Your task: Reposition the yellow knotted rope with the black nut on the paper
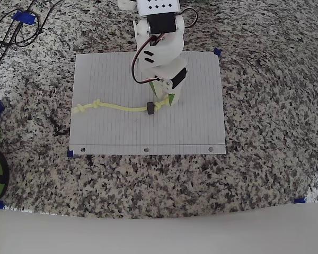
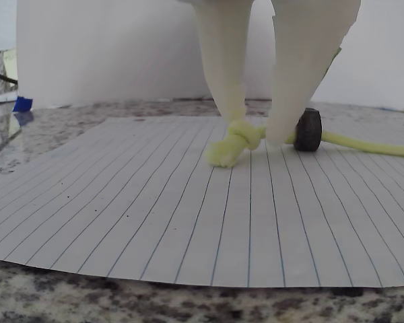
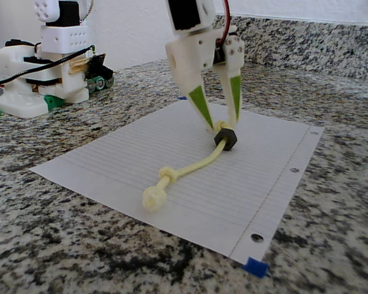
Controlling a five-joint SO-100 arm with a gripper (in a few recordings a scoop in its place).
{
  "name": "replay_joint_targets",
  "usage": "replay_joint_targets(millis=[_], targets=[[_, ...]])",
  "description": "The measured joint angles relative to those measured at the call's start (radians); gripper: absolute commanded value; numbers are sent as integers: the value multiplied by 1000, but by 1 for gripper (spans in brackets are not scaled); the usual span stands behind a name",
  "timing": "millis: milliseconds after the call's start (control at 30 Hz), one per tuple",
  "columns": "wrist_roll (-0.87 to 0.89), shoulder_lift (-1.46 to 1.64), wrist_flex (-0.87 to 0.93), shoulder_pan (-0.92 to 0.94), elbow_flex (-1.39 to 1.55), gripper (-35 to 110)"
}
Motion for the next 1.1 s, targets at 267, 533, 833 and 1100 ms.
replay_joint_targets(millis=[267, 533, 833, 1100], targets=[[0, -31, -9, 0, -6, 28], [0, -38, -9, -3, -15, 11], [-43, -41, -9, -3, -17, 0], [-314, 21, -41, 35, -15, 0]])
